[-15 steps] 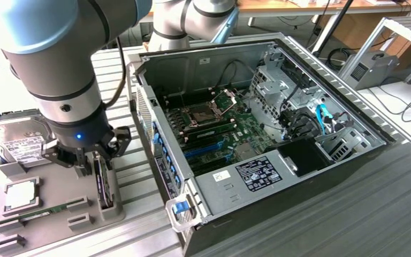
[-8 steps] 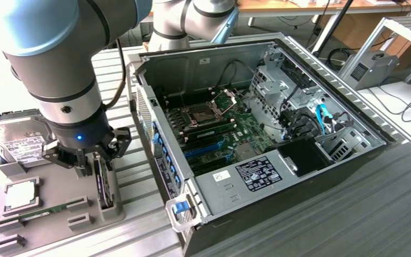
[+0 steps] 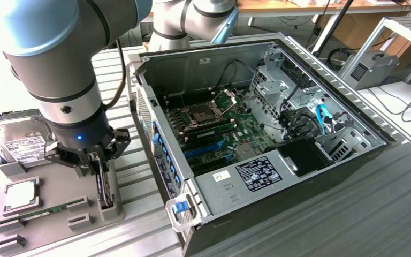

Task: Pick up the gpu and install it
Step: 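Pick up the gpu and move the gpu toward the slot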

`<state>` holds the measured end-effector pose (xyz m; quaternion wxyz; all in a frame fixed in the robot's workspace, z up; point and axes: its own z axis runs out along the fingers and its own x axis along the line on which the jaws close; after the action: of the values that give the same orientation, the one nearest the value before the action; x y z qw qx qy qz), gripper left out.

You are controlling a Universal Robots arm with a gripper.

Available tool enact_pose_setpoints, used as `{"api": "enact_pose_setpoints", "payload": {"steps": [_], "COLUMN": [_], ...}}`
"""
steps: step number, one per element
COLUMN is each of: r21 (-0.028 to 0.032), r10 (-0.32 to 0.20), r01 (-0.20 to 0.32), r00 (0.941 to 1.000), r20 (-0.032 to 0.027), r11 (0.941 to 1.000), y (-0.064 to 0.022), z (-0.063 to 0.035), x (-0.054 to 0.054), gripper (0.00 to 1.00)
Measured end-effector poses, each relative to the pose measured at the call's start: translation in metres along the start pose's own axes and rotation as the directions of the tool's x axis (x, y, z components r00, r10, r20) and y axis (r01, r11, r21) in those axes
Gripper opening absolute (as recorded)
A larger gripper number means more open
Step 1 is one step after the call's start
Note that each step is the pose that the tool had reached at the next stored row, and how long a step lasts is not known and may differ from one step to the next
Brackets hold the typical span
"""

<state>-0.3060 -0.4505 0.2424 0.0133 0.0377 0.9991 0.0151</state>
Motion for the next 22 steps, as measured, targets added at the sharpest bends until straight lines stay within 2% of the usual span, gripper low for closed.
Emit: {"api": "enact_pose_setpoints", "payload": {"steps": [1,2,22], "r21": [0.0,0.0,0.0005], "r10": [0.0,0.0,0.0], "r01": [0.0,0.0,0.0], "r00": [1.0,1.0,1.0], "r20": [-0.0001,0.0,0.0], "r11": [1.0,1.0,1.0], "y": [0.0,0.0,0.0001], "z": [0.0,0.0,-0.0015], "x": [0.0,0.0,0.0], "gripper": [0.28,0.26,0.26]}}
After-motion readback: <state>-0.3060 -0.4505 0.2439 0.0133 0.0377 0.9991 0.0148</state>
